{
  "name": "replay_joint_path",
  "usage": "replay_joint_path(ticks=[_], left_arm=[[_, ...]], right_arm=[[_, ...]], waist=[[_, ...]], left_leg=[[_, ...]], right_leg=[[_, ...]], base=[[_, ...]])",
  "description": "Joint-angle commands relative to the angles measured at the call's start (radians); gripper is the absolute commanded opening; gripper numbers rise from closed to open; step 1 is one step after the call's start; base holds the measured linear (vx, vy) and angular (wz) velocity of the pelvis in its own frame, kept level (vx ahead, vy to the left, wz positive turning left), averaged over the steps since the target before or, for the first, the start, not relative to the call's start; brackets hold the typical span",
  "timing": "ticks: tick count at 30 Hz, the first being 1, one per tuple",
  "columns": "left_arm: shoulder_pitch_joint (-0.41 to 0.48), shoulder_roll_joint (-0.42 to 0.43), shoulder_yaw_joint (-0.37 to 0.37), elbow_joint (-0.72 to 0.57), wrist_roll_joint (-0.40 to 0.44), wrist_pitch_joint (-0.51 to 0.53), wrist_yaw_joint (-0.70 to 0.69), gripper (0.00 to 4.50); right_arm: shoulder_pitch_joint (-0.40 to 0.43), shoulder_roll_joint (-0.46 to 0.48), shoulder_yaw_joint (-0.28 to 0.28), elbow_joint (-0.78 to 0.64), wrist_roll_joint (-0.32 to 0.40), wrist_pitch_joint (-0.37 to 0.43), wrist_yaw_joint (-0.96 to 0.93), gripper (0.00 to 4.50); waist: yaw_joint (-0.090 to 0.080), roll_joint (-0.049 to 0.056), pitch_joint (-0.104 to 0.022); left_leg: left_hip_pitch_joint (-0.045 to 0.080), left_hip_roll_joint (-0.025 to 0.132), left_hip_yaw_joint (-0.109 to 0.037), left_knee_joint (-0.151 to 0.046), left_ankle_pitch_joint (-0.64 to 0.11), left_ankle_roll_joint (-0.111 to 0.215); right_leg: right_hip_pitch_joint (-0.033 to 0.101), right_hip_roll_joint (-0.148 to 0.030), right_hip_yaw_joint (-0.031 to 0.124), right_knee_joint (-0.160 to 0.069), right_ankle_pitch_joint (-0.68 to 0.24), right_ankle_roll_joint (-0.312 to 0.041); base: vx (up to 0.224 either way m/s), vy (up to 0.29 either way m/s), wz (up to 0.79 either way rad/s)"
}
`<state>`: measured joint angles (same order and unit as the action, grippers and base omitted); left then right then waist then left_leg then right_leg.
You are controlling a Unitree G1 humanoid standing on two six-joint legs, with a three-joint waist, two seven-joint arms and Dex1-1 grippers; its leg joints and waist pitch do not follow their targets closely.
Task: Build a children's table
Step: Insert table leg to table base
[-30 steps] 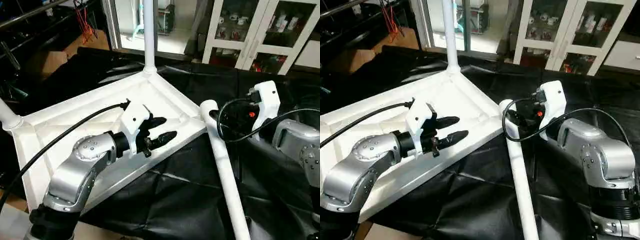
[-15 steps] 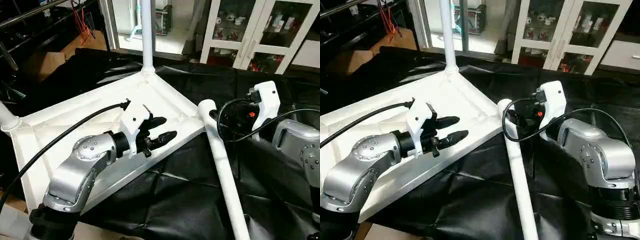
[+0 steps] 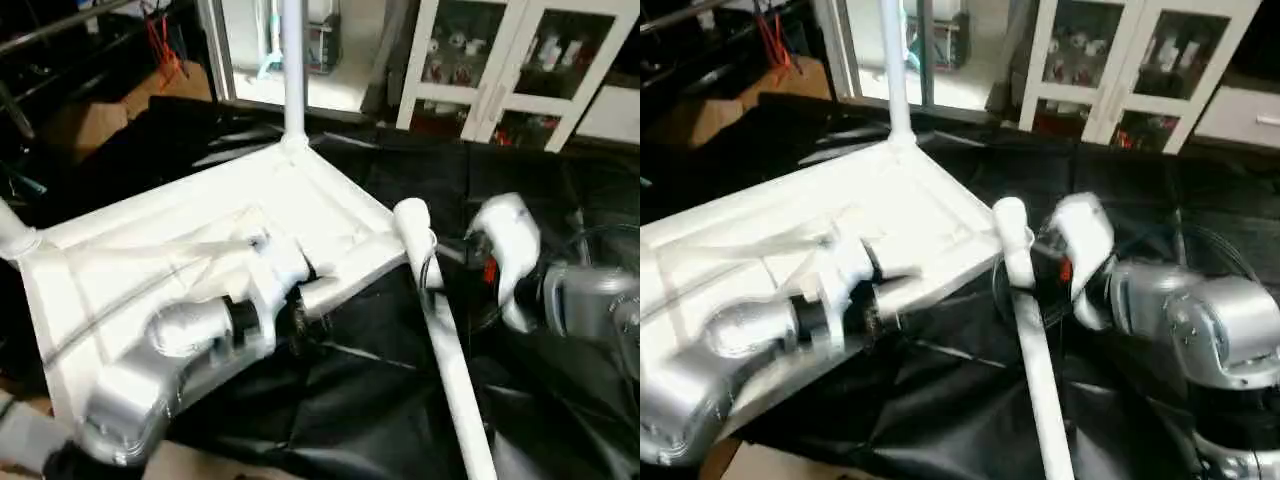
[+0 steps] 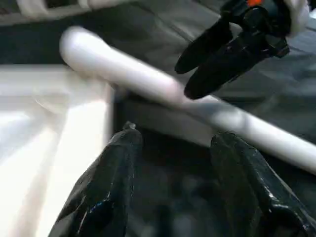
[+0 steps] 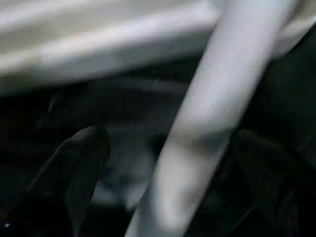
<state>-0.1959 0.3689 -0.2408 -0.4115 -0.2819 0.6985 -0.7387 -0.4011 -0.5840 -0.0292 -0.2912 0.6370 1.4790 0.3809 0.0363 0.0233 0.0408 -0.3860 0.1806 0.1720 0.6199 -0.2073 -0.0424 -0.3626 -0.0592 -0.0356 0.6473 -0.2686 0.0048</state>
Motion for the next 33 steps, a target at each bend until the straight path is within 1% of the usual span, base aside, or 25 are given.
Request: replay_joint_path(ticks=[1,2,4,6,7,10,13,14,15,16,18,22,23,24,25,26,28,29,32,33], left_arm=[[-0.011,0.009,0.003,-0.038,-0.014,0.012,-0.004,2.61],[-0.010,0.010,0.002,-0.039,-0.014,0.013,-0.005,2.61],[-0.009,0.013,0.000,-0.040,-0.013,0.013,-0.008,2.61],[-0.009,0.016,-0.002,-0.045,-0.016,0.018,-0.005,2.61],[-0.006,0.021,-0.002,-0.053,-0.022,0.024,-0.002,2.61],[-0.004,0.026,-0.006,-0.064,-0.029,0.034,0.003,2.61],[-0.007,0.025,-0.008,-0.063,-0.029,0.038,0.003,2.61],[-0.007,0.024,-0.009,-0.063,-0.028,0.039,0.004,2.61],[-0.007,0.024,-0.009,-0.063,-0.028,0.040,0.005,2.61],[-0.004,0.025,-0.010,-0.065,-0.028,0.040,0.005,2.61],[0.000,0.028,-0.011,-0.071,-0.029,0.042,0.009,2.61],[-0.001,0.032,-0.013,-0.073,-0.033,0.045,0.012,2.61],[0.000,0.033,-0.013,-0.075,-0.034,0.046,0.013,2.61],[0.001,0.038,-0.012,-0.078,-0.037,0.047,0.013,2.61],[0.001,0.038,-0.012,-0.078,-0.037,0.047,0.013,2.61],[0.000,0.038,-0.013,-0.077,-0.038,0.048,0.013,2.61],[-0.002,0.041,-0.013,-0.076,-0.039,0.048,0.012,2.61],[-0.002,0.041,-0.013,-0.076,-0.039,0.048,0.012,2.61],[-0.001,0.047,-0.013,-0.079,-0.047,0.050,0.002,2.61],[0.000,0.051,-0.014,-0.081,-0.053,0.050,-0.005,2.61]], right_arm=[[-0.002,-0.011,0.002,-0.022,0.020,0.035,0.014,4.43],[0.000,-0.015,0.007,-0.024,0.021,0.037,0.016,4.43],[0.004,-0.024,0.016,-0.024,0.021,0.045,0.020,4.43],[0.004,-0.026,0.017,-0.035,0.020,0.073,0.007,4.43],[0.005,-0.024,0.014,-0.042,0.019,0.102,-0.004,4.43],[0.013,-0.025,0.013,-0.037,0.017,0.134,-0.011,4.43],[0.027,-0.018,0.009,-0.006,0.013,0.135,-0.016,4.43],[0.048,-0.011,0.007,0.020,-0.002,0.135,-0.021,4.43],[0.053,-0.009,0.007,0.025,-0.006,0.135,-0.022,4.43],[0.071,-0.008,0.008,0.041,-0.016,0.135,-0.023,4.43],[0.102,0.002,0.000,0.074,-0.037,0.135,-0.031,4.43],[0.107,0.019,-0.016,0.090,-0.056,0.135,-0.050,4.43],[0.107,0.024,-0.022,0.093,-0.058,0.135,-0.052,4.43],[0.106,0.040,-0.038,0.097,-0.066,0.135,-0.061,4.15],[0.106,0.040,-0.038,0.097,-0.066,0.135,-0.061,4.15],[0.104,0.045,-0.044,0.101,-0.067,0.135,-0.062,4.15],[0.101,0.056,-0.057,0.108,-0.076,0.126,-0.067,3.89],[0.101,0.056,-0.057,0.108,-0.076,0.126,-0.067,3.89],[0.095,0.064,-0.071,0.115,-0.082,0.120,-0.069,3.59],[0.092,0.069,-0.080,0.119,-0.083,0.117,-0.069,3.50]], waist=[[0.000,-0.011,-0.052],[0.000,-0.016,-0.050],[0.000,-0.015,-0.049],[-0.001,-0.016,-0.047],[-0.001,-0.015,-0.048],[-0.001,-0.016,-0.048],[-0.001,-0.018,-0.049],[0.000,-0.018,-0.048],[0.000,-0.018,-0.047],[0.000,-0.017,-0.049],[0.000,-0.020,-0.050],[-0.003,-0.020,-0.048],[-0.003,-0.020,-0.048],[-0.003,-0.019,-0.048],[-0.004,-0.019,-0.047],[-0.004,-0.016,-0.047],[-0.004,-0.018,-0.047],[-0.004,-0.018,-0.047],[-0.004,-0.016,-0.046],[-0.004,-0.018,-0.046]], left_leg=[[0.025,0.049,-0.013,-0.069,0.014,0.007],[0.025,0.049,-0.013,-0.071,-0.004,-0.003],[0.025,0.048,-0.013,-0.072,-0.014,-0.011],[0.026,0.047,-0.013,-0.073,-0.021,-0.019],[0.025,0.046,-0.013,-0.073,-0.025,-0.021],[0.024,0.045,-0.013,-0.073,-0.016,-0.027],[0.024,0.044,-0.012,-0.071,-0.021,-0.027],[0.024,0.045,-0.012,-0.072,-0.026,-0.028],[0.024,0.045,-0.012,-0.072,-0.029,-0.029],[0.024,0.045,-0.012,-0.072,-0.029,-0.032],[0.022,0.044,-0.013,-0.072,-0.018,-0.031],[0.023,0.043,-0.013,-0.073,-0.030,-0.031],[0.023,0.043,-0.012,-0.073,-0.042,-0.032],[0.025,0.044,-0.013,-0.074,-0.049,-0.036],[0.025,0.044,-0.013,-0.075,-0.053,-0.038],[0.026,0.044,-0.013,-0.075,-0.062,-0.045],[0.026,0.043,-0.012,-0.076,-0.071,-0.050],[0.026,0.043,-0.013,-0.076,-0.070,-0.051],[0.026,0.042,-0.013,-0.076,-0.081,-0.058],[0.025,0.042,-0.013,-0.077,-0.082,-0.058]], right_leg=[[0.041,-0.067,0.046,-0.072,0.126,-0.231],[0.041,-0.068,0.047,-0.074,0.103,-0.227],[0.040,-0.070,0.048,-0.076,0.075,-0.220],[0.039,-0.068,0.048,-0.078,0.053,-0.213],[0.037,-0.068,0.049,-0.079,0.044,-0.210],[0.037,-0.068,0.049,-0.078,0.050,-0.207],[0.035,-0.068,0.049,-0.079,0.049,-0.208],[0.035,-0.068,0.050,-0.080,0.037,-0.207],[0.034,-0.068,0.050,-0.081,0.032,-0.206],[0.035,-0.069,0.049,-0.081,0.034,-0.207],[0.036,-0.068,0.049,-0.079,0.053,-0.206],[0.034,-0.067,0.048,-0.081,0.033,-0.204],[0.033,-0.067,0.049,-0.083,0.018,-0.202],[0.032,-0.067,0.049,-0.083,0.006,-0.199],[0.030,-0.066,0.049,-0.083,0.000,-0.199],[0.030,-0.065,0.048,-0.085,-0.009,-0.197],[0.029,-0.065,0.049,-0.086,-0.018,-0.194],[0.029,-0.066,0.049,-0.085,-0.019,-0.193],[0.028,-0.066,0.049,-0.088,-0.035,-0.188],[0.029,-0.066,0.049,-0.088,-0.038,-0.187]], base=[[0.000,0.000,0.00],[0.000,0.000,0.00],[0.000,0.000,0.00],[0.000,0.000,0.00],[0.000,0.000,0.00],[0.000,0.000,0.00],[0.000,0.000,0.00],[0.000,0.000,0.00],[0.000,0.000,0.00],[0.000,0.000,0.00],[0.000,0.000,0.00],[0.000,0.000,0.00],[0.000,0.000,0.00],[0.000,0.000,0.00],[0.000,0.000,0.00],[0.000,0.000,0.00],[0.000,0.000,0.00],[0.000,0.000,0.00],[0.000,0.000,0.00],[0.000,0.000,0.00]])
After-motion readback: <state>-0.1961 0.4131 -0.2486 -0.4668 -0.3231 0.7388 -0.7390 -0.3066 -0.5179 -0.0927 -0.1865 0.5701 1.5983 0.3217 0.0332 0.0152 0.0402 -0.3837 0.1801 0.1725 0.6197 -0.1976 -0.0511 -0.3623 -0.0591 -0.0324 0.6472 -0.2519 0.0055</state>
